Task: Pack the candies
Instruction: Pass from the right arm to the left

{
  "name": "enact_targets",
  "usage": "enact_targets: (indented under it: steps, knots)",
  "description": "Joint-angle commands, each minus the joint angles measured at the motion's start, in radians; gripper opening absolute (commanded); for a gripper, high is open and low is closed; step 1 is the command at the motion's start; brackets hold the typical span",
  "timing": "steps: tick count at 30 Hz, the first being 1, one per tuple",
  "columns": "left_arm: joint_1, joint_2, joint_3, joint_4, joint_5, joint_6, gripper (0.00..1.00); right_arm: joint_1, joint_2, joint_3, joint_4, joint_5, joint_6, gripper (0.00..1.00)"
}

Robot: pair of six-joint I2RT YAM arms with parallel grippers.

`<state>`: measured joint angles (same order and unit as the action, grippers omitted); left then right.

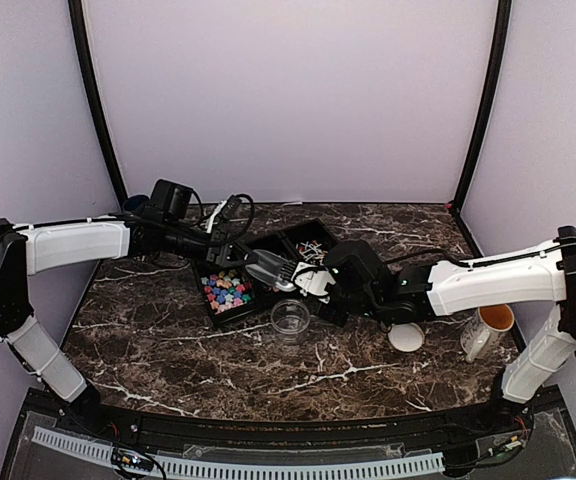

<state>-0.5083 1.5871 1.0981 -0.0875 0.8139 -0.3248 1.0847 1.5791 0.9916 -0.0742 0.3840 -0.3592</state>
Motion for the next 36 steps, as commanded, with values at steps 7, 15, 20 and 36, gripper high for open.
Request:
enact_targets:
  steps: [7, 15, 20, 36]
  knots:
    - [-0.003, 0.007, 0.039, -0.025, 0.028, 0.014, 0.33, 0.02, 0.008, 0.037, 0.05, -0.004, -0.003, 0.0]
    - [-0.004, 0.015, 0.045, -0.039, 0.03, 0.02, 0.11, 0.026, 0.041, 0.041, 0.051, 0.003, -0.003, 0.0]
    - [-0.003, 0.018, 0.047, -0.043, 0.034, 0.019, 0.0, 0.03, 0.042, 0.038, 0.057, 0.011, 0.0, 0.0]
    - [-0.004, -0.015, 0.026, 0.026, 0.083, 0.001, 0.0, 0.029, -0.116, -0.087, 0.178, -0.02, -0.006, 0.46]
